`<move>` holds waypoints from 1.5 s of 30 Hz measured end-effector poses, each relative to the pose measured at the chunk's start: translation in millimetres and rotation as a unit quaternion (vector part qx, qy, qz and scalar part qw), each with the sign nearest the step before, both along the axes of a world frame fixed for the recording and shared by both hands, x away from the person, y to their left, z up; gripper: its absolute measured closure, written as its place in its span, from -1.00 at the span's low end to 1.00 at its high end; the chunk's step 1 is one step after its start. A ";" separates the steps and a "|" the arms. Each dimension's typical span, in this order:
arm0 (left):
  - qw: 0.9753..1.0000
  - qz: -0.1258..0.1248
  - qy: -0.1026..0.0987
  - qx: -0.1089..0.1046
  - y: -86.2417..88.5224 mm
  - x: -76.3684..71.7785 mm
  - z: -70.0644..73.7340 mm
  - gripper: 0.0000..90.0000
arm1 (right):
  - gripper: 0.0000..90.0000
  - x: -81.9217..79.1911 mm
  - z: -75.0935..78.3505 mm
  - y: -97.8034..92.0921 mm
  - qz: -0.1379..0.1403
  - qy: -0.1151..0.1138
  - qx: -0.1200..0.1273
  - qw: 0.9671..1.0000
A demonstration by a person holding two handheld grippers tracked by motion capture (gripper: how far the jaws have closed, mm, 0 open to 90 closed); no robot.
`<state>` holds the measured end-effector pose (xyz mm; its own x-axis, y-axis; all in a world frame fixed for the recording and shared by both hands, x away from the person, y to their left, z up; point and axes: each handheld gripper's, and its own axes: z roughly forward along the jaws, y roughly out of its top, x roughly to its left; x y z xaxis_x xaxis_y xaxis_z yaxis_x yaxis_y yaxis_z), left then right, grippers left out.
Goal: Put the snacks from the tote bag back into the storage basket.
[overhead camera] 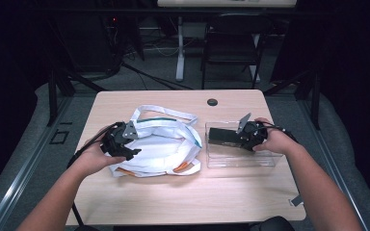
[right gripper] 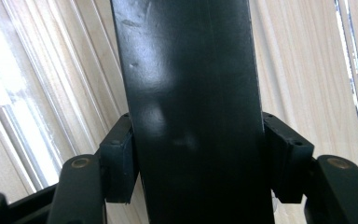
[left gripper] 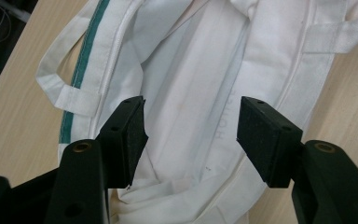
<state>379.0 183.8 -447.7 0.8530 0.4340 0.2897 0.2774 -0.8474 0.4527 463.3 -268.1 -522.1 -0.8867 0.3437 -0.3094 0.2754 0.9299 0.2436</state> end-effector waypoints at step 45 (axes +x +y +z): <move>0.988 0.100 0.014 -0.115 14.0 11.2 -7.7 0.15 | 0.12 -26.1 34.3 -13.1 -0.169 -0.017 0.094 0.981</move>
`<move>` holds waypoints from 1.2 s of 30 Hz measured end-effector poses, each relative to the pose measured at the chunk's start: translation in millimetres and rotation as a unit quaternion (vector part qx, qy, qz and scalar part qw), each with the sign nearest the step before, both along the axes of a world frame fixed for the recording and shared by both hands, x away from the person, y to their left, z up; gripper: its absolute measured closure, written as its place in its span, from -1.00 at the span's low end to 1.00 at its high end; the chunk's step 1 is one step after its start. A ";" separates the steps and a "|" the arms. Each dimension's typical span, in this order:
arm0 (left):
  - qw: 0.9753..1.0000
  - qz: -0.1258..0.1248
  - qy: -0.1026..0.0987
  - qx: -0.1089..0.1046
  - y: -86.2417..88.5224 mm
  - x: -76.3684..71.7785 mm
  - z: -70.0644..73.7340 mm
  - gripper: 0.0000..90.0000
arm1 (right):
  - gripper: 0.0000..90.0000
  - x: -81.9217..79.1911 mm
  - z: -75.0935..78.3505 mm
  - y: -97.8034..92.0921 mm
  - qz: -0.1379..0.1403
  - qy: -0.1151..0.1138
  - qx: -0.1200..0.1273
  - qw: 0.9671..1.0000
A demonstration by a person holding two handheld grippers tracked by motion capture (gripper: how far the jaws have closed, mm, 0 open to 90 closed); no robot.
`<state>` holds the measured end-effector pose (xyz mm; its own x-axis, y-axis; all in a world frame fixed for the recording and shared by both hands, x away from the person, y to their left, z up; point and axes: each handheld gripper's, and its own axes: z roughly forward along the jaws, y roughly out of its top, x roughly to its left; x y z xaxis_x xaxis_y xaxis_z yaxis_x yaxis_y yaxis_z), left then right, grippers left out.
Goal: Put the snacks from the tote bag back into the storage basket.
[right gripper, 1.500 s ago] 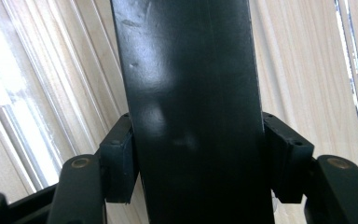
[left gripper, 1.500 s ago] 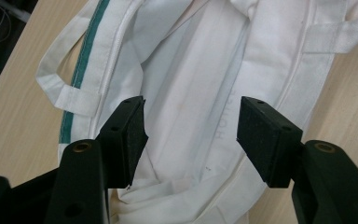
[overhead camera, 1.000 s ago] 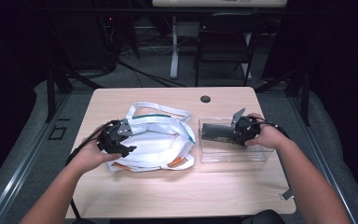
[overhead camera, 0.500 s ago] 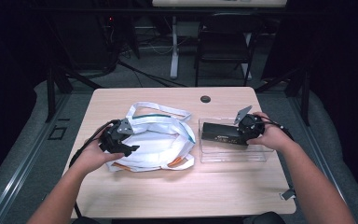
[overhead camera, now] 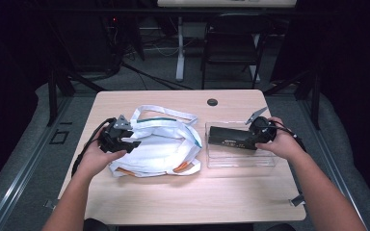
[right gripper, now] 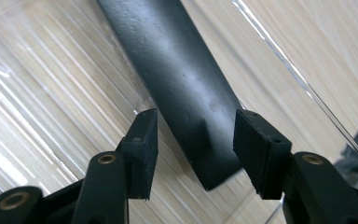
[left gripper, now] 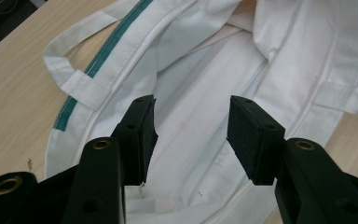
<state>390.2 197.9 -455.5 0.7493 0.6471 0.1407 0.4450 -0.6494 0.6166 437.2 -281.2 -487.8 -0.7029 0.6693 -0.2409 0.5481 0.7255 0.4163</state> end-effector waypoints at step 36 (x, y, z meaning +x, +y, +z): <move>1.000 0.021 -0.009 -0.003 6.0 -5.6 -5.1 0.15 | -0.12 3.7 -26.5 -13.1 -0.125 0.042 -0.001 0.991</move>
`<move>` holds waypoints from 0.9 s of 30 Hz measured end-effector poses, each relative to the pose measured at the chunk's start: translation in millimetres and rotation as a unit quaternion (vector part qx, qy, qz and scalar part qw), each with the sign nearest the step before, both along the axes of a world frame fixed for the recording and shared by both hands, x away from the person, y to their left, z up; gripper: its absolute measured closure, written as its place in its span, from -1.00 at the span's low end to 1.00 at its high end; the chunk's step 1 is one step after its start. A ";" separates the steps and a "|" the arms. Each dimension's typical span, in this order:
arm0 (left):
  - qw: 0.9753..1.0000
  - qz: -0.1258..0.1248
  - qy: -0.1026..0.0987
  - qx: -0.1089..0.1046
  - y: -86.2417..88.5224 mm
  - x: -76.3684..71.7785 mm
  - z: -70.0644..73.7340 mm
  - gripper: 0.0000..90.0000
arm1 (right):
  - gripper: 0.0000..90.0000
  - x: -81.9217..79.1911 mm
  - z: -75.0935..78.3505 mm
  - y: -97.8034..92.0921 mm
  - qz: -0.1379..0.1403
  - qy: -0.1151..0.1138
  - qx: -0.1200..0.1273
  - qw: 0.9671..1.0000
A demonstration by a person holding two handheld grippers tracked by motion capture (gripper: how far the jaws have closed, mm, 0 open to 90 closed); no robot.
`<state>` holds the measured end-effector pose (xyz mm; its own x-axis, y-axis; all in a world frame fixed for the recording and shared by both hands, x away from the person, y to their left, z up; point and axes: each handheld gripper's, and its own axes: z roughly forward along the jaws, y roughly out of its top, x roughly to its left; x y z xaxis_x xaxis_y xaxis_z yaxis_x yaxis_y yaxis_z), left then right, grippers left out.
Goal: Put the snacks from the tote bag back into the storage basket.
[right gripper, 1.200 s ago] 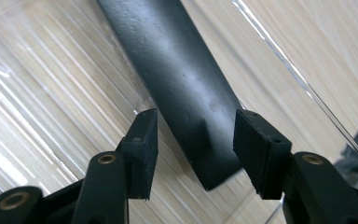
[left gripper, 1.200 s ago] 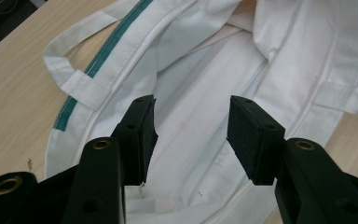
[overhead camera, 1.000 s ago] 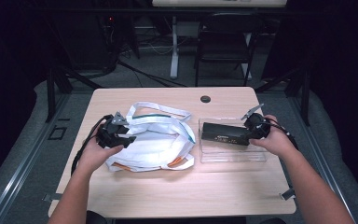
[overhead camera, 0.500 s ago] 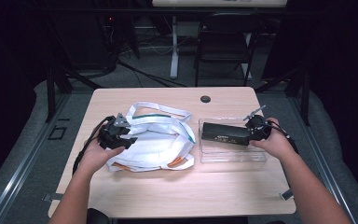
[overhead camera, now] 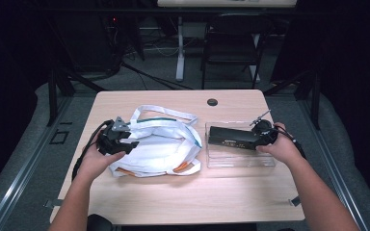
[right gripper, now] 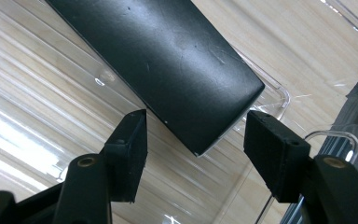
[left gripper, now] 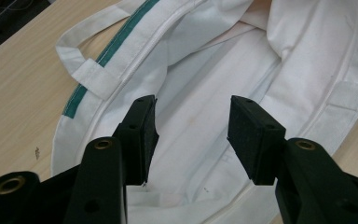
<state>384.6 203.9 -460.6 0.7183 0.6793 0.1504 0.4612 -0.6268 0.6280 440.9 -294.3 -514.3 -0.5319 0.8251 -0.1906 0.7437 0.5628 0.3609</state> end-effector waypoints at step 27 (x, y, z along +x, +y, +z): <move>1.000 0.017 -0.008 0.002 9.2 -9.1 -1.2 0.14 | -0.07 12.7 -2.7 8.5 0.005 -0.008 -0.006 1.000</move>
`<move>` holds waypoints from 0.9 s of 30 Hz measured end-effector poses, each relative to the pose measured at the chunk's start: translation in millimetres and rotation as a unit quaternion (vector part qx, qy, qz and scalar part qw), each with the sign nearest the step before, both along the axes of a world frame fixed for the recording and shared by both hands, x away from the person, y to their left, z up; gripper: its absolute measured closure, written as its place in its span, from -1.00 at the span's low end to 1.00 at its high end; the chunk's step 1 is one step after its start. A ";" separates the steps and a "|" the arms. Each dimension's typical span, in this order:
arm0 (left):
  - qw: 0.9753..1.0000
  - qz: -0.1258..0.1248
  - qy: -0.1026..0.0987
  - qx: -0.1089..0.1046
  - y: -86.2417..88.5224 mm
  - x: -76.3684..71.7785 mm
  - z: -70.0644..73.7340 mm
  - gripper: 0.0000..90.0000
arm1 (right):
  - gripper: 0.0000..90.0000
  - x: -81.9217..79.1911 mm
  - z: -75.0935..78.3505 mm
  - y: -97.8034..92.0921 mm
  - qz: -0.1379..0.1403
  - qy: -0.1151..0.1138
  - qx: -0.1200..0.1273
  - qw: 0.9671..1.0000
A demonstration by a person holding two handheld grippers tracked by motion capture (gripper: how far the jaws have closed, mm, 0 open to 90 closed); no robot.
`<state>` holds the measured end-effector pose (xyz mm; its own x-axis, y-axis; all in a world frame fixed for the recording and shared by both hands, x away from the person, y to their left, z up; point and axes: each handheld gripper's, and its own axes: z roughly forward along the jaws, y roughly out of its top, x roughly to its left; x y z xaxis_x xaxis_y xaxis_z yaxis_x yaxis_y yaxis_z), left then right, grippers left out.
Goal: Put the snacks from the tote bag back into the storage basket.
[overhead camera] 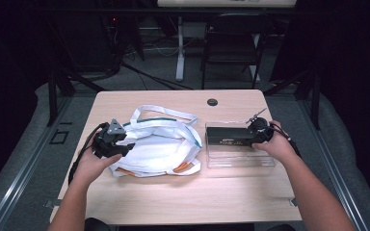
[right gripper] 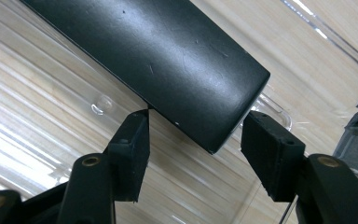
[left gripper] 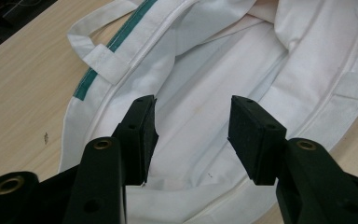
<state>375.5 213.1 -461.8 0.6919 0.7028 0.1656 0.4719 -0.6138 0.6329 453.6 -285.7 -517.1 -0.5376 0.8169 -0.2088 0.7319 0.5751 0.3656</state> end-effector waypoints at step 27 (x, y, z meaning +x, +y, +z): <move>1.000 0.015 0.000 0.004 5.9 -3.5 -2.4 0.14 | -0.11 9.2 -1.9 1.4 -0.010 -0.011 0.002 1.000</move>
